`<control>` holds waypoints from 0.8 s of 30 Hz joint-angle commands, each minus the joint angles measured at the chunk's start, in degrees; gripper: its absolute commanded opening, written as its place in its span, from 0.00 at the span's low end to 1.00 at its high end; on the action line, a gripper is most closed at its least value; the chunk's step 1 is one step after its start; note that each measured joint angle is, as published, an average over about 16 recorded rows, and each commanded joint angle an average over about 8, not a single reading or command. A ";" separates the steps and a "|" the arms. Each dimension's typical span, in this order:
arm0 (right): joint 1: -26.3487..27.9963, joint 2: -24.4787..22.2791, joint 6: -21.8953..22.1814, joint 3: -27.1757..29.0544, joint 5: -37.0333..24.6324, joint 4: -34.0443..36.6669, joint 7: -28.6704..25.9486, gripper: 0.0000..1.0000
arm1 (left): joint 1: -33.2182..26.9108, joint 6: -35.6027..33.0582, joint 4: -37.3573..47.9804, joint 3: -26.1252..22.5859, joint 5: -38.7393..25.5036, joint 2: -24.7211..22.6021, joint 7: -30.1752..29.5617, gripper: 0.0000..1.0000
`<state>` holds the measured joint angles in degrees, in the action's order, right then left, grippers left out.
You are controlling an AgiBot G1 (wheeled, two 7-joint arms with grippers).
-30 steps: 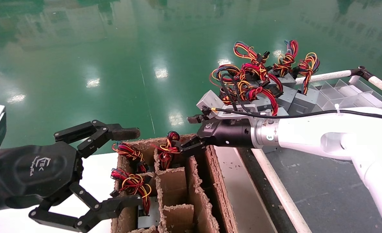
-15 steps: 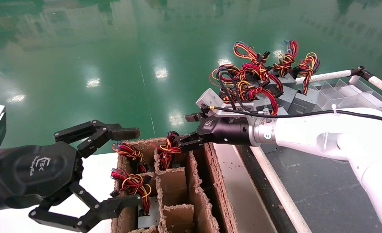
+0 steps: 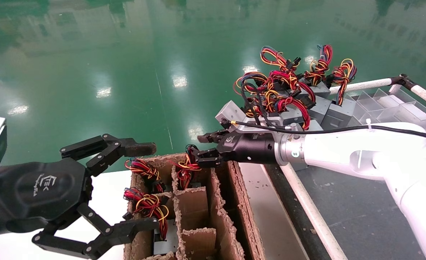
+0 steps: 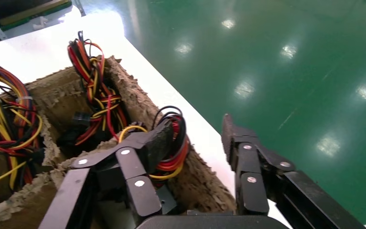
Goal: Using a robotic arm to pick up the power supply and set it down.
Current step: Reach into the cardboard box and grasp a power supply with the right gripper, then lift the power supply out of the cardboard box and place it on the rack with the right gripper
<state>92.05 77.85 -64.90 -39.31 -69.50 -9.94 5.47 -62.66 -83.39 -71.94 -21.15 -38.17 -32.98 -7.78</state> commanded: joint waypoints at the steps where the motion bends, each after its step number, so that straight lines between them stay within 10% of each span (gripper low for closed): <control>1: -0.22 0.02 -0.15 -0.26 0.37 -0.23 -0.12 0.00 | 0.00 0.00 0.00 0.00 0.00 0.00 0.00 1.00; 24: -1.01 -0.18 -1.18 -3.44 4.43 -0.77 -1.25 0.00 | 0.00 0.00 0.00 -0.01 0.01 0.00 0.00 1.00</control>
<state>91.03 77.68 -66.08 -42.68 -65.04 -10.75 4.34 -62.66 -83.39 -71.94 -21.16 -38.17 -32.98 -7.78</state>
